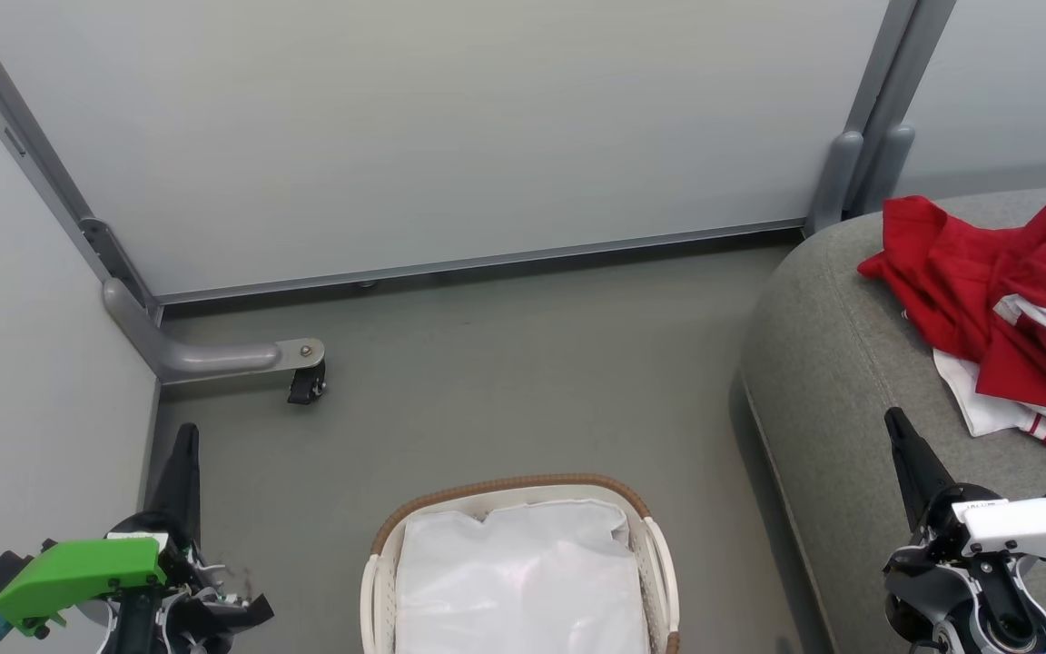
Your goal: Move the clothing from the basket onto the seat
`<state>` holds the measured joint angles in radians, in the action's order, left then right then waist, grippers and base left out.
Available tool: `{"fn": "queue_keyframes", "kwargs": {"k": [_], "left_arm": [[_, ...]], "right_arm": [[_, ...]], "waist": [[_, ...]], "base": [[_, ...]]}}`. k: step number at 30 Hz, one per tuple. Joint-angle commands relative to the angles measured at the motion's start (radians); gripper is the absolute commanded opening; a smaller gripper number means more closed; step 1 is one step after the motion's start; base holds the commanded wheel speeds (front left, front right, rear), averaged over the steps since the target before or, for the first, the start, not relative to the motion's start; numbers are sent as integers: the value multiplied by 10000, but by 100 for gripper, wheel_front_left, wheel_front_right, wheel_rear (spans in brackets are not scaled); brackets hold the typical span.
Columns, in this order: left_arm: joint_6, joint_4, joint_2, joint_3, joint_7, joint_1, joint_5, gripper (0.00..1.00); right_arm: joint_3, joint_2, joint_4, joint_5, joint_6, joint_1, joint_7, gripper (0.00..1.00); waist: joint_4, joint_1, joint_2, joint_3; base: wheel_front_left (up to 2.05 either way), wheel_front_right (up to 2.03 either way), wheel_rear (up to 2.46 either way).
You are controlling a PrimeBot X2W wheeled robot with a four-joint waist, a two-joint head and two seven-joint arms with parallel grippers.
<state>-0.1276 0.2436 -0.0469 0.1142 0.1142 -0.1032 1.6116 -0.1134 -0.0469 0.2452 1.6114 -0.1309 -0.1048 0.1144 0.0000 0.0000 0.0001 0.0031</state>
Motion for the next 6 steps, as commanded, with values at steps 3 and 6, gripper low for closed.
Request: {"fn": "queue_keyframes", "kwargs": {"k": [3, 6], "left_arm": [[-64, -5, -62, 17, 32, -110, 28, 0], [-64, -6, -62, 17, 32, -110, 28, 0]], "right_arm": [[-23, -63, -27, 31, 3, -62, 31, 0], [-23, -63, -27, 31, 3, -62, 30, 0]], "waist": [[0, 0, -1, 0], [0, 0, -1, 0]], "base": [[0, 0, 0], [0, 0, 0]]}}
